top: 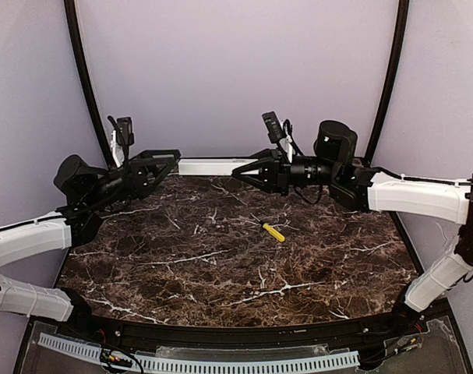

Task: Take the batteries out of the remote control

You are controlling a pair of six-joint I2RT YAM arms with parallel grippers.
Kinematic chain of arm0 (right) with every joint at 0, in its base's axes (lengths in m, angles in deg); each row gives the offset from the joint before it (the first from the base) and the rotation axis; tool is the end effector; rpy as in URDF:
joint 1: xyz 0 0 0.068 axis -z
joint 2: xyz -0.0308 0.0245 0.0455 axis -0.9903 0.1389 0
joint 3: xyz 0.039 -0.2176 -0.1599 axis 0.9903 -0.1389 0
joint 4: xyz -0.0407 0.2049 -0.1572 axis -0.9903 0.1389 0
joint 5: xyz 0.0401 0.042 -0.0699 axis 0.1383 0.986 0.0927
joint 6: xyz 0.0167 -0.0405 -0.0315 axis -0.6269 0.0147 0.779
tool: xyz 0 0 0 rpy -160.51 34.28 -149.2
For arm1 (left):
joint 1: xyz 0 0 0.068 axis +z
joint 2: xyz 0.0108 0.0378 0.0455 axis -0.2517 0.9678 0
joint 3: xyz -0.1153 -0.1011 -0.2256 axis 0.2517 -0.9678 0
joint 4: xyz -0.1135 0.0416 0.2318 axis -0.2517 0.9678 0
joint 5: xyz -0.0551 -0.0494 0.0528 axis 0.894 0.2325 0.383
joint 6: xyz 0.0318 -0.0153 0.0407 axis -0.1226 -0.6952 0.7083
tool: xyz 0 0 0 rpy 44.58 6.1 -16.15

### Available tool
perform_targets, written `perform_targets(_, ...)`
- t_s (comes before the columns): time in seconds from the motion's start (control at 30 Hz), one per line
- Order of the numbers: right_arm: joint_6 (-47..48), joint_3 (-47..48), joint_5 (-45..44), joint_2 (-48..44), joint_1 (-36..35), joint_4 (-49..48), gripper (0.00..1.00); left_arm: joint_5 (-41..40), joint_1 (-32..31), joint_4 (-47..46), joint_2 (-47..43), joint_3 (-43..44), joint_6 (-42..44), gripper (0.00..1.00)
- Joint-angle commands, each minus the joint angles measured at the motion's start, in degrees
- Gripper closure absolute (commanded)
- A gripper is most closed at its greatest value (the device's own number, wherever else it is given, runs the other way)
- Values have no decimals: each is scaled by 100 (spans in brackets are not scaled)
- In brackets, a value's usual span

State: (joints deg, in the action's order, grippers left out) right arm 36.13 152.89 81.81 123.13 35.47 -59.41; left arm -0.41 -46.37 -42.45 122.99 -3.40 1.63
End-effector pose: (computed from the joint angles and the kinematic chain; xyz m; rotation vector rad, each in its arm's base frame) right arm 0.2229 0.2706 0.3460 -1.0244 1.3666 1.4453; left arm 0.1920 -0.1457 0.3423 0.6051 1.1810 -1.4497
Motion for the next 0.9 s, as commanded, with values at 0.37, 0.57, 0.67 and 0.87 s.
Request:
perform_targets(0.37, 2954, -367, -180, -652, -28, 1136, 100, -1178, -31, 6173, -1346, 1401, 289, 4)
perform_targets(0.57, 3585, -524, -117, -814, -39, 1156, 100, 134, -29, 5900, -789, 1768, -717, 8)
perform_targets(0.67, 3805, -626, -72, -932, -39, 1114, 100, 463, -29, 5807, -594, 1844, -892, 9)
perform_targets(0.87, 3962, -835, -72, -1111, -43, 922, 100, 776, -34, 6137, -65, 1998, -797, 11)
